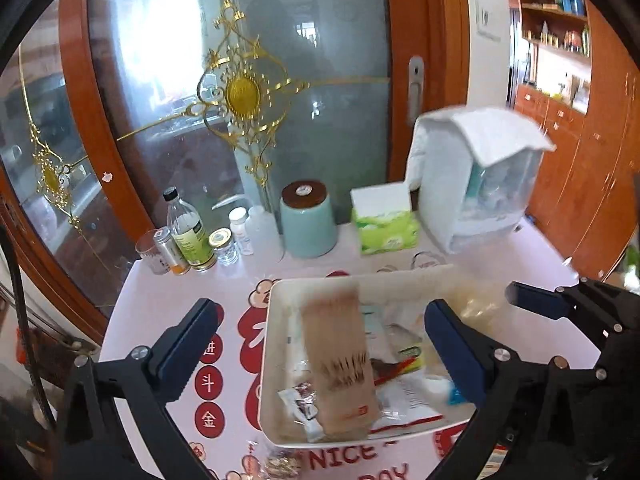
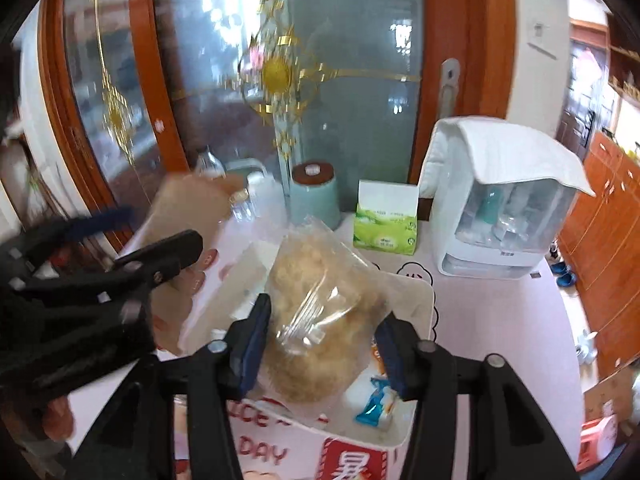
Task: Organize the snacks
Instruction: 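Carry both bags over the white tray and open both tools to drop them, then withdraw both tools from the tray toward the remaining snacks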
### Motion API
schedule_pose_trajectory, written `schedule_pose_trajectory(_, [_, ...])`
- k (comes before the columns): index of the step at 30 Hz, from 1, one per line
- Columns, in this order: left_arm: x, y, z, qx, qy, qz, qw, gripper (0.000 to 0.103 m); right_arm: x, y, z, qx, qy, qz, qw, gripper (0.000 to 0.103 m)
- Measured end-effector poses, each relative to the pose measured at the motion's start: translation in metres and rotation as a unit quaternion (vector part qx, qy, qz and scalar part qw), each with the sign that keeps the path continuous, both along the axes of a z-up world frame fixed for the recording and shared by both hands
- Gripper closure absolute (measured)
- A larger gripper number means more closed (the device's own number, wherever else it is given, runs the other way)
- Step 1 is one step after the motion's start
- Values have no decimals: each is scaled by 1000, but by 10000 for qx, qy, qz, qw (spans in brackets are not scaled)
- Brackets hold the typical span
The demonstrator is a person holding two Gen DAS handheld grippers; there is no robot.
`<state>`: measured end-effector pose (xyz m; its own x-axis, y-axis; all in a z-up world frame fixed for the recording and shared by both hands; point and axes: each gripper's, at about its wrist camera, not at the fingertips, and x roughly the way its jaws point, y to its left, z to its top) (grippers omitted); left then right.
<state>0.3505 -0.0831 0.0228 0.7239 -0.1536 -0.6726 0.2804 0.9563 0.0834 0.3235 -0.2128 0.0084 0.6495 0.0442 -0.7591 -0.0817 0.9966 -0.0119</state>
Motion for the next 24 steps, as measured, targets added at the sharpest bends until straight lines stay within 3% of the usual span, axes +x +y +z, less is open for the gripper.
schedule_pose_trajectory(8, [14, 10, -55, -28, 605, 19, 9982, 1, 15, -3, -57, 45, 652, -27, 9979, 43])
schedule_pose_trajectory(16, [4, 25, -61, -172, 687, 148, 9974, 1, 12, -10, -67, 291, 805, -127, 9963, 43])
schedule_pose_trajectory(24, [-31, 27, -51, -34, 559, 95, 9984, 1, -13, -20, -64, 572, 850, -227, 9945, 43])
